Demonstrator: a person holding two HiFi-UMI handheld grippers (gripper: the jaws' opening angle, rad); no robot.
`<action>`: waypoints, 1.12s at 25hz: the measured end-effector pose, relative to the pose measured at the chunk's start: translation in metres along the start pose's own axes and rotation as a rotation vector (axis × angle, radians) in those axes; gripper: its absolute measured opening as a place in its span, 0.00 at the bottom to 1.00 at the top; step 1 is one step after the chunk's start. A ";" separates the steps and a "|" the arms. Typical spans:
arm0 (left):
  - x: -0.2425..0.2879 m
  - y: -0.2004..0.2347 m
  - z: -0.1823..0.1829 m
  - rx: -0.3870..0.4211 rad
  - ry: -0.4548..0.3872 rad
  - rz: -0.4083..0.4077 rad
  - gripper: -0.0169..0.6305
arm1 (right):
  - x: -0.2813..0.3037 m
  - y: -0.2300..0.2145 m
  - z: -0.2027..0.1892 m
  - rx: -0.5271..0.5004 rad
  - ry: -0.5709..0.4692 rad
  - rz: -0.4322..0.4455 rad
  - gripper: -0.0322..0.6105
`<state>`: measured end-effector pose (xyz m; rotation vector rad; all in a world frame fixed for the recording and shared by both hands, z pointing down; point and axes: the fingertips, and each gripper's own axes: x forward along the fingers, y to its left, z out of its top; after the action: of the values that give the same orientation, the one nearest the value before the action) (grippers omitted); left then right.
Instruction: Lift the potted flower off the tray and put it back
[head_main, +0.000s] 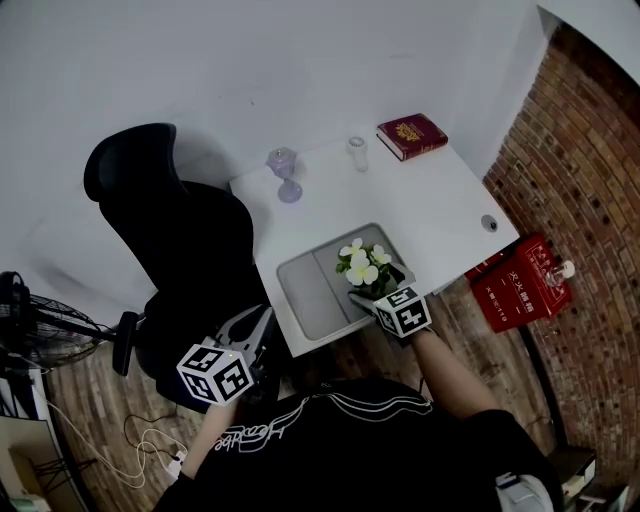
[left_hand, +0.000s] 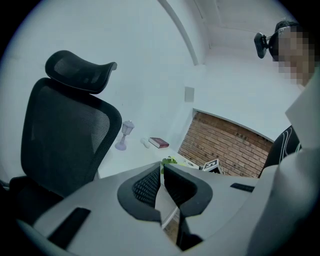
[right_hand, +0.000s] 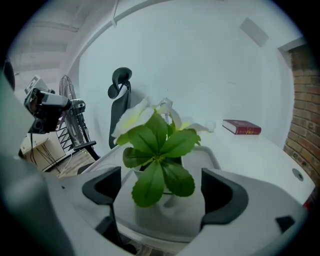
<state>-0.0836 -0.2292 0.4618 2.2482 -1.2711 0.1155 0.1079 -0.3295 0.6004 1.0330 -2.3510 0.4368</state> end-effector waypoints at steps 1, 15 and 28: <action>-0.003 -0.001 0.000 0.001 0.000 -0.001 0.10 | -0.006 -0.001 0.000 0.017 -0.007 -0.006 0.80; -0.070 -0.075 -0.020 0.018 -0.015 -0.108 0.10 | -0.170 0.128 0.072 0.009 -0.426 0.201 0.19; -0.120 -0.138 -0.056 0.059 -0.024 -0.201 0.10 | -0.243 0.220 0.034 0.037 -0.492 0.396 0.05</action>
<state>-0.0267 -0.0538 0.4122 2.4206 -1.0588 0.0522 0.0692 -0.0612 0.4141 0.7463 -3.0190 0.4036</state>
